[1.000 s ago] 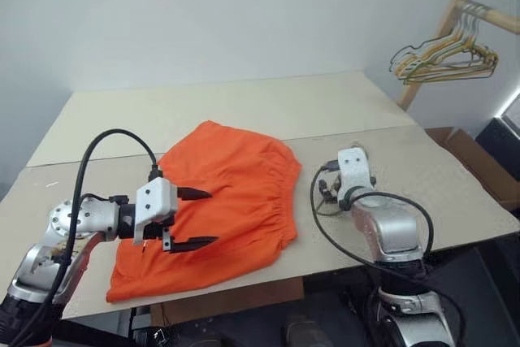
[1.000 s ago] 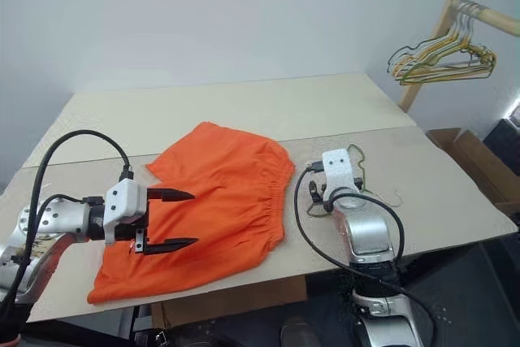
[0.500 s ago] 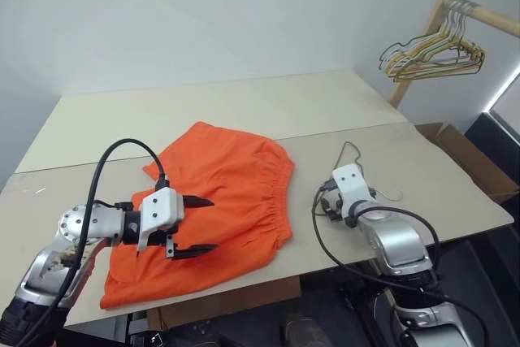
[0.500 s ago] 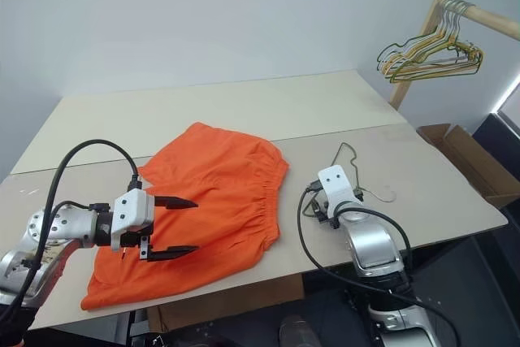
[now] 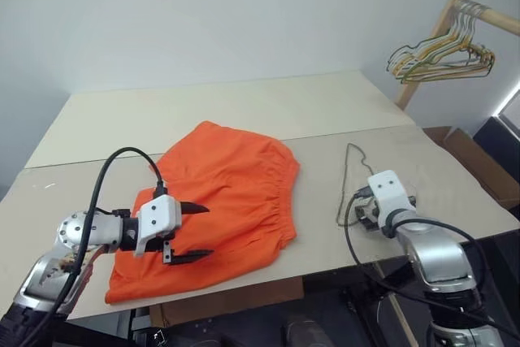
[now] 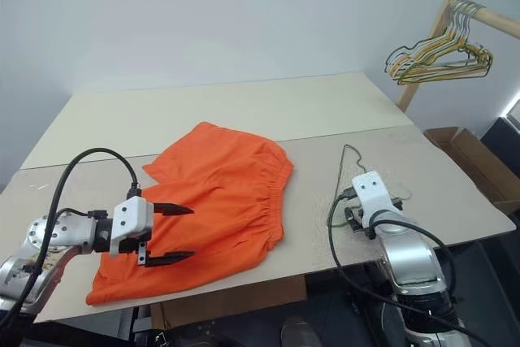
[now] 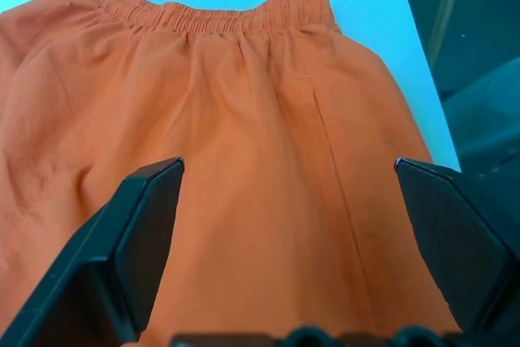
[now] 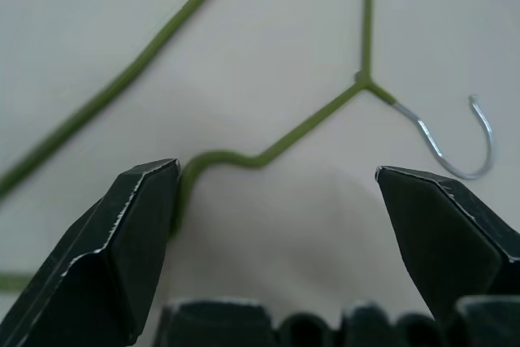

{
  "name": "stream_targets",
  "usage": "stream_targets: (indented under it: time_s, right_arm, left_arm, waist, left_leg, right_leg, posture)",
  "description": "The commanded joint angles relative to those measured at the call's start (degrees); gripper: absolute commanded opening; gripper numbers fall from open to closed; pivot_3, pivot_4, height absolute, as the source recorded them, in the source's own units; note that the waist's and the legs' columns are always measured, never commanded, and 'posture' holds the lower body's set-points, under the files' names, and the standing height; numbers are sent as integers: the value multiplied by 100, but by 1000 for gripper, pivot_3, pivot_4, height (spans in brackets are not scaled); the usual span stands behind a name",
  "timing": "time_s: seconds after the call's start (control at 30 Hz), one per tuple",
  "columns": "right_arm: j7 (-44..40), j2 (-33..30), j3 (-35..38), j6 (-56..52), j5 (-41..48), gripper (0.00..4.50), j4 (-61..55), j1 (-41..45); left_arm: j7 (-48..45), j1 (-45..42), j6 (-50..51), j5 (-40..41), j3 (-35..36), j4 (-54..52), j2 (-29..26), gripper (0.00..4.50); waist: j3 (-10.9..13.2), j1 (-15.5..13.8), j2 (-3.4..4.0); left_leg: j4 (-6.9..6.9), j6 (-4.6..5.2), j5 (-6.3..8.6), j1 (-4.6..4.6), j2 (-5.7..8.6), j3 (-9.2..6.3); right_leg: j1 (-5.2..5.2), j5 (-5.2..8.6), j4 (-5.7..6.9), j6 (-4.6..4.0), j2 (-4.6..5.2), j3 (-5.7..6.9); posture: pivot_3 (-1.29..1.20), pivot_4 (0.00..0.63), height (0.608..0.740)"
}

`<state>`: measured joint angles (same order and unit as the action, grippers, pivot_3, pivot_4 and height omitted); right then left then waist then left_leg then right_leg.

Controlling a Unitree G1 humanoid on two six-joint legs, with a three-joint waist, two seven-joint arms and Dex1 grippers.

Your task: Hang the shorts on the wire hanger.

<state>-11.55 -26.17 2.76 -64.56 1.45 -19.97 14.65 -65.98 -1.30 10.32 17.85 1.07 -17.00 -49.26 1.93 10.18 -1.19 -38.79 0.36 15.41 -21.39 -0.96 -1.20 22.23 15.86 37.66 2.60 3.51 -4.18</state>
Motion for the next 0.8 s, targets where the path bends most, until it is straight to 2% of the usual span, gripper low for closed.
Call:
stream_targets:
  time_s: [0.03,0.13,0.23,0.43,0.8]
  right_arm:
    - [-145,662,753,-650,652,4472,-491,711]
    - [39,1173,1005,-899,770,4472,-256,1027]
    - [468,1469,778,-628,508,4472,300,1096]
    - [1040,2079,1096,-342,475,4472,972,1269]
    - [911,1982,669,-754,497,4472,1307,1113]
  left_arm:
    - [7,-157,-120,-24,22,-40,-27,4500]
    - [7,-203,-105,-15,-5,-39,-23,4500]
    - [68,-222,-124,-74,-32,-58,-5,4500]
    - [143,-215,-1,31,9,-251,48,4500]
    - [188,-129,49,-9,-27,-349,18,4500]
  waist:
    - [0,48,1]
    - [0,41,6]
    - [0,-5,6]
    - [8,13,22]
    - [11,28,30]
  left_leg:
    - [1,0,0,0,-4,-1]
    - [6,0,0,1,-7,-10]
    - [5,0,0,-8,2,-15]
    - [1,-1,0,-11,13,-10]
    - [2,-1,0,-11,12,-11]
  right_leg:
    - [0,0,1,0,-4,-2]
    - [1,-1,3,-1,-9,3]
    - [1,0,-3,-1,3,6]
    - [4,-2,2,2,20,1]
    - [6,-1,3,2,15,1]
  posture:
    - [-167,0,740]
    - [-165,0,740]
    - [-160,0,740]
    - [-148,0,740]
    - [-141,0,740]
